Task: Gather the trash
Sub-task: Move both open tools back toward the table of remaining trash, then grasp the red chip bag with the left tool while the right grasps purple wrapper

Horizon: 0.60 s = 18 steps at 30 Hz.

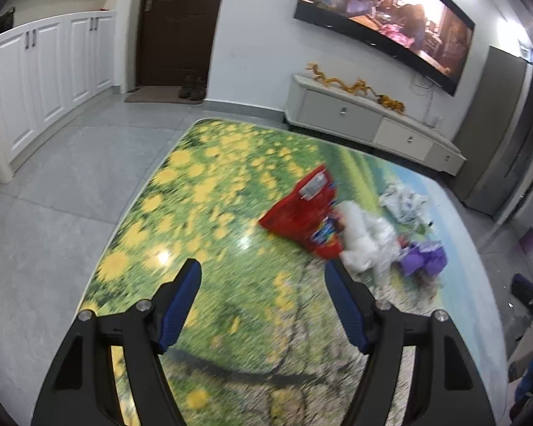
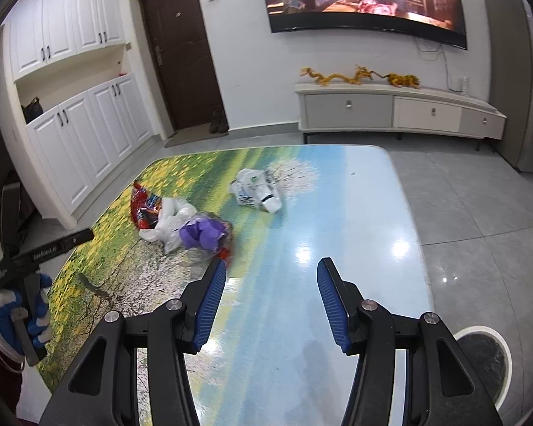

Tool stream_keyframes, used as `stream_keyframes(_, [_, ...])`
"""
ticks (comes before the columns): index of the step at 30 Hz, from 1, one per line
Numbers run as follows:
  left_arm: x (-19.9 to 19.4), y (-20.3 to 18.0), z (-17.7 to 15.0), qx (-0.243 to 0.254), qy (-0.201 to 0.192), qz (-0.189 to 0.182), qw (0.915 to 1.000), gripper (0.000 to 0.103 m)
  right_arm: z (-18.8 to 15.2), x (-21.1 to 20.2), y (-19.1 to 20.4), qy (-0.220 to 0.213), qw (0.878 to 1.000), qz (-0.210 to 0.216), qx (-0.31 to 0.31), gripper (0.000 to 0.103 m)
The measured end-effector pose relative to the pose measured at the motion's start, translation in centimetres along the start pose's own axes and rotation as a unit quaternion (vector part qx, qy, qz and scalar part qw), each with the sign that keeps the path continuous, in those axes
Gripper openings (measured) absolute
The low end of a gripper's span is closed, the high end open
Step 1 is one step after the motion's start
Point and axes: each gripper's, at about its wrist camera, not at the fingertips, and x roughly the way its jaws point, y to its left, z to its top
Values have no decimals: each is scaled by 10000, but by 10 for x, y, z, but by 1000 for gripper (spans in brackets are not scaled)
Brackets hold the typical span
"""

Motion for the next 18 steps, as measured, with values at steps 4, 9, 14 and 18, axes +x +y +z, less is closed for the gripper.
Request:
stream_keyframes(4, [10, -15, 17, 176, -46, -107, 9998, 73, 5, 16, 10, 117, 9998, 131, -132, 54])
stream_keyframes(9, [34, -27, 34, 285, 45, -199, 9994, 74, 9, 33, 20, 229, 9990, 284, -270, 56])
stream_keyframes(14, [56, -29, 44, 276, 165, -188, 9993, 74, 17, 51, 29, 312, 9978, 456, -374, 56])
stream_keyframes(18, [68, -32, 47, 347, 230, -189, 9990, 74, 23, 64, 35, 349, 9968, 574, -441, 57])
